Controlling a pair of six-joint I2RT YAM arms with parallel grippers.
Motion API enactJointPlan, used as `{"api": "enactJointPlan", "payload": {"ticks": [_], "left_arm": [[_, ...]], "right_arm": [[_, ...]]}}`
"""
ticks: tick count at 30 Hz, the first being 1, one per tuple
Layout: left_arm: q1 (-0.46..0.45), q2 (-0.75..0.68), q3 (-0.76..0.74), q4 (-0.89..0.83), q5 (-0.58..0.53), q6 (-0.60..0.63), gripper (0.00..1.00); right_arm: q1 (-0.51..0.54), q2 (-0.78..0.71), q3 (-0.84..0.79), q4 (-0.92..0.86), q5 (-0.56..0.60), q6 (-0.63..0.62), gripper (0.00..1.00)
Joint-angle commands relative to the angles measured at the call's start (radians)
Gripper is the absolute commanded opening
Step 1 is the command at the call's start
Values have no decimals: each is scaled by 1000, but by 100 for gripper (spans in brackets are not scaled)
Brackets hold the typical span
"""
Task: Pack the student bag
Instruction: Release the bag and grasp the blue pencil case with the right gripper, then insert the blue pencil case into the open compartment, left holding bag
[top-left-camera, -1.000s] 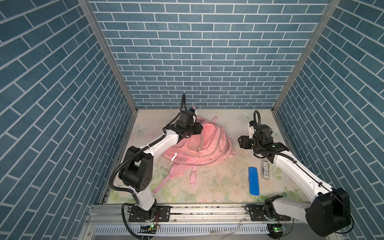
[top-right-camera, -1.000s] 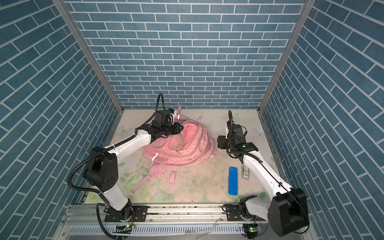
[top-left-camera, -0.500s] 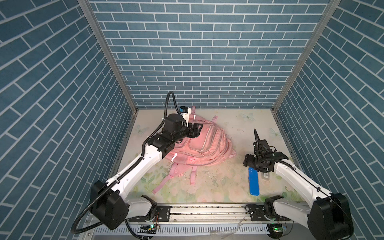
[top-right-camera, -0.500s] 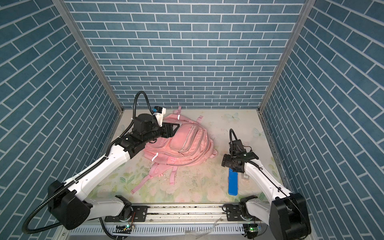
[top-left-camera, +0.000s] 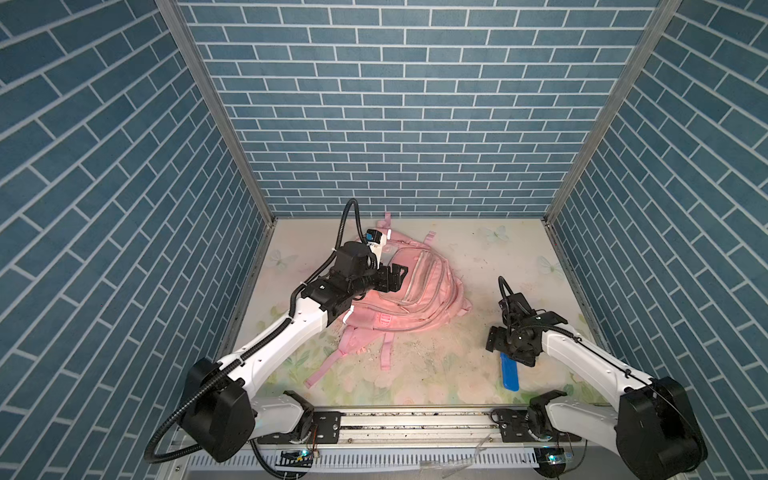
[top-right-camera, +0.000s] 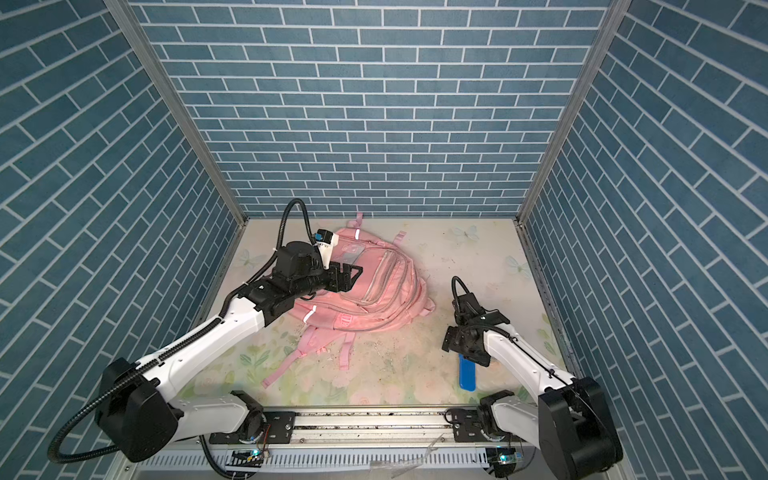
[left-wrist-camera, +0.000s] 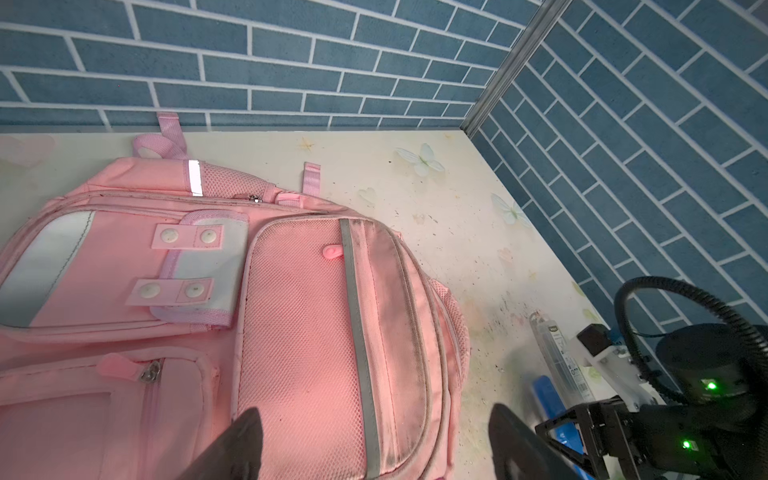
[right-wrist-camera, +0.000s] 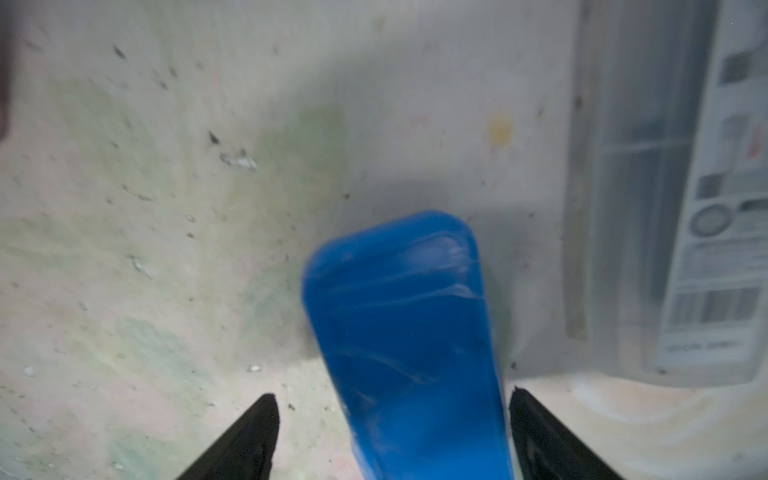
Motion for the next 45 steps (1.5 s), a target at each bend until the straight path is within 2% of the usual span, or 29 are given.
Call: {"api": "enactJointPlan", "payload": {"ticks": [1,8,12,15,21,26,31,34,38,45], "left_arm": [[-5,5,-5,11,-9,12,85],[-15,8,-17,19,-9,-8,84],[-26,4,-13,6,-22,0,83],[-25,4,-22,10,-27,3,83],[-31,37,13,-9,-9,28,73],[-60,63,46,-44,-56,60,72],[-78,70,47,-50,-72,74,66],[-92,73,51,-64,-88,91,66],[-123,94,72,-99,-116,127,66],[-217,190,120,-160,-156,201,67]], "right_arm": [[22,15,-9,8,-35,72,87],[34,79,72,53,-13,60,86],[61,111,90,-24,4,43,90],[113,76,63,-75,26,79,91],[207,-10,10,-127,6,179,92],[232,-54,-49,-117,-35,198,92],[235,-46,-69,-104,-15,200,76],[235,-36,-66,-82,-10,194,64],[235,-27,-50,-57,-12,182,54],[235,-32,79,-83,69,130,50]]}}
